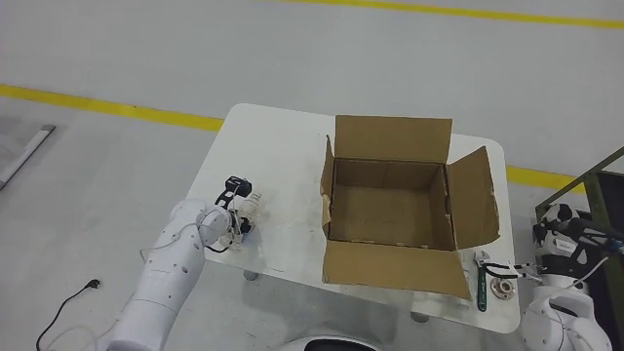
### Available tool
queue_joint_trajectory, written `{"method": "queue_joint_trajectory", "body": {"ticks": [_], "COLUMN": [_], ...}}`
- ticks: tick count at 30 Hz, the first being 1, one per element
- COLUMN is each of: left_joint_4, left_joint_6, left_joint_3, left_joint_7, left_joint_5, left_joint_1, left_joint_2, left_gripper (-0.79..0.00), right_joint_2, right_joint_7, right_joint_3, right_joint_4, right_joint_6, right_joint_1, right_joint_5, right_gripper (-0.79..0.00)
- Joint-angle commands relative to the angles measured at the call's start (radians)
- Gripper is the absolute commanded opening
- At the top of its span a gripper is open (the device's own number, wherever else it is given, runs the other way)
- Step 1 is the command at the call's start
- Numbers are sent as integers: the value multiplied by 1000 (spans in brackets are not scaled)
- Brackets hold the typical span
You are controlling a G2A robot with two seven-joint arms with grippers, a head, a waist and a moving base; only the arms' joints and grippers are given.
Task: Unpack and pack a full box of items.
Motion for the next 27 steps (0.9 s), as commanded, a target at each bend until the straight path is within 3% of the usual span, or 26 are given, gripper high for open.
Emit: {"method": "queue_joint_trajectory", "body": {"ticks": [1, 2, 9, 13, 16, 20, 27], "left_joint_4": [-42, -66, -278, -364, -407, -438, -438], "left_joint_6": [-1, 0, 30, 77, 105, 119, 119], "left_joint_3": [-17, -27, -111, -157, -176, -189, -189], "left_joint_7": [-19, -30, -132, -222, -249, -263, -263], "left_joint_5": [-17, -26, -105, -188, -203, -217, -217], "left_joint_1": [8, 15, 69, 82, 86, 90, 90], "left_joint_2": [6, 9, 31, 39, 45, 50, 50], "left_gripper": [-785, -785, -785, -785, -785, -785, -785], "right_joint_2": [2, 4, 15, 30, 39, 44, 43], "right_joint_7": [48, 77, 394, 651, 768, 835, 821], "right_joint_3": [12, 27, 115, 142, 156, 134, 51], "right_joint_4": [-19, -29, -115, -179, -209, -208, -190], "right_joint_6": [-34, -46, -51, -129, -184, -176, -92], "right_joint_1": [10, 15, 74, 85, 74, 53, 34], "right_joint_5": [52, 68, 321, 452, 518, 530, 483], "right_gripper": [-486, 0, 0, 0, 0, 0, 0]}}
